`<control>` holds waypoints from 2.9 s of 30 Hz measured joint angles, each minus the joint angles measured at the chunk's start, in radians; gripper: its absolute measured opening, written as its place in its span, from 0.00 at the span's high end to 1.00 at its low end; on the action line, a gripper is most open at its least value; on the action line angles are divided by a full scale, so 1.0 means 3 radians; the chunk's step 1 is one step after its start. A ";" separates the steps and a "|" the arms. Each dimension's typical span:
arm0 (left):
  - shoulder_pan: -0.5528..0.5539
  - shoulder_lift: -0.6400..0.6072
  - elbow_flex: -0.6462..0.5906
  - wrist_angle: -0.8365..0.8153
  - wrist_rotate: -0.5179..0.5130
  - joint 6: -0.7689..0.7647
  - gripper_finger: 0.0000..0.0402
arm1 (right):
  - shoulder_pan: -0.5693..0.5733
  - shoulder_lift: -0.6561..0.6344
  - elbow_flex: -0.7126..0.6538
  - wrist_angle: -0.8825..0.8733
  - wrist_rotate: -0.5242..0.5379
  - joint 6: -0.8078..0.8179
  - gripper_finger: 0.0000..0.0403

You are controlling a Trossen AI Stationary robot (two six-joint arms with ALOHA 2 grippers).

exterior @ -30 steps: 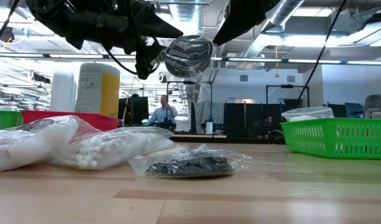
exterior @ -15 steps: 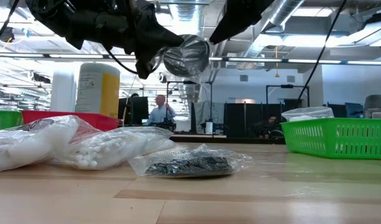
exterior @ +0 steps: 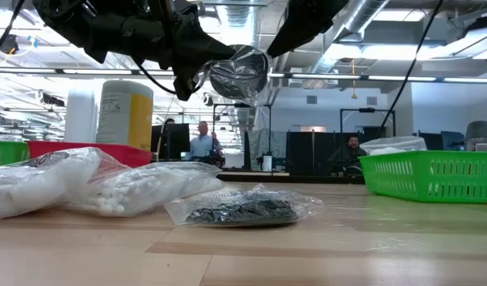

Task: Pick & Place Travel size toiletries
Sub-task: Put the black hair brush into the left green bin

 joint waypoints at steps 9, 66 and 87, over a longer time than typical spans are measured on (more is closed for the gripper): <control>0.0000 0.0001 0.0000 -0.0010 -0.0003 -0.0007 0.95 | 0.0000 0.0001 0.0000 -0.0079 -0.0001 0.0002 1.00; -0.0501 -0.2324 0.0239 -0.4079 -0.1106 -0.1557 0.95 | -0.0001 0.0053 -0.0003 -0.0282 -0.0050 0.0118 0.67; -0.0522 -0.2328 0.0532 -0.5442 -0.1015 -0.2382 0.95 | -0.0001 0.0053 -0.0010 -0.0352 -0.0050 0.0118 0.67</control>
